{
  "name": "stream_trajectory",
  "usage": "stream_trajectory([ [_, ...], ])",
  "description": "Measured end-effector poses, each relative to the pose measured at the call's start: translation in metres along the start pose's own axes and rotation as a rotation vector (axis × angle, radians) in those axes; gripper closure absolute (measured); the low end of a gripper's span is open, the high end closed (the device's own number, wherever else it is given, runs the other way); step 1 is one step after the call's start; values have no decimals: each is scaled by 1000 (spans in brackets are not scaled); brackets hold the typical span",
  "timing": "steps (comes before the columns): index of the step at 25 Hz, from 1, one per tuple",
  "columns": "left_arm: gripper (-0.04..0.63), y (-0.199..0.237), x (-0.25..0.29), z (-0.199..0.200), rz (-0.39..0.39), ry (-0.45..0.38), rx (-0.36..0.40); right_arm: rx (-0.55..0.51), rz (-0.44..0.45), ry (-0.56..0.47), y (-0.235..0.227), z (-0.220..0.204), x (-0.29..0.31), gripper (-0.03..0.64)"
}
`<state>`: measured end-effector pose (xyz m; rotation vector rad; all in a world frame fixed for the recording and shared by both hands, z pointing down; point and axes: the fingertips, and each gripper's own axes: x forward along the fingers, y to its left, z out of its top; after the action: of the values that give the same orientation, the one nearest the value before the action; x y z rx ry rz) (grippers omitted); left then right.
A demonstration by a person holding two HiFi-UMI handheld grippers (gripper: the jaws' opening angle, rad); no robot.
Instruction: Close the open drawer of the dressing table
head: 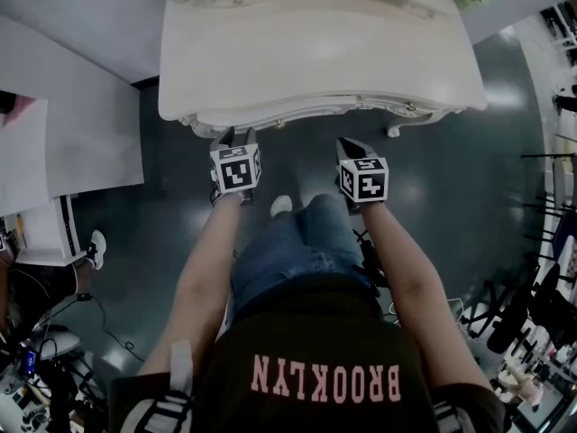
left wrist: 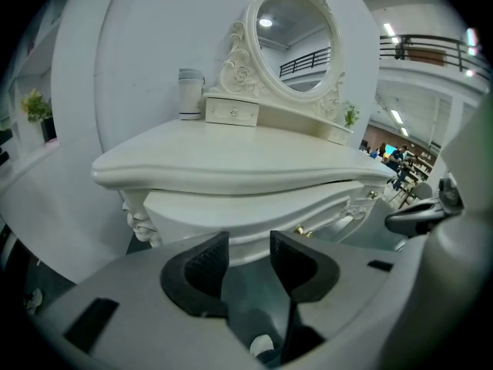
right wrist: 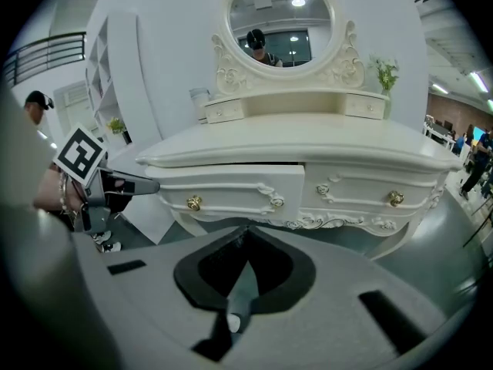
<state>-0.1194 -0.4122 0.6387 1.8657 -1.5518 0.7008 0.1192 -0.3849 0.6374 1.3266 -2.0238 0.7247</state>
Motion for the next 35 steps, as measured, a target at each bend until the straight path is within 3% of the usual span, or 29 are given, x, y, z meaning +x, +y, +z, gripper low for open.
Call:
stream_trajectory([
  [21,448,9,23,27,-1,-14,73,-37,-7,-19,-3,10,3,620],
  [27,457,16,29,29,35,-35,113,-33,-10,-40,-4,20,4,620],
  [35,454,5,23,27,-48,14,131,-55,-19,-67,-3,34,0,620],
])
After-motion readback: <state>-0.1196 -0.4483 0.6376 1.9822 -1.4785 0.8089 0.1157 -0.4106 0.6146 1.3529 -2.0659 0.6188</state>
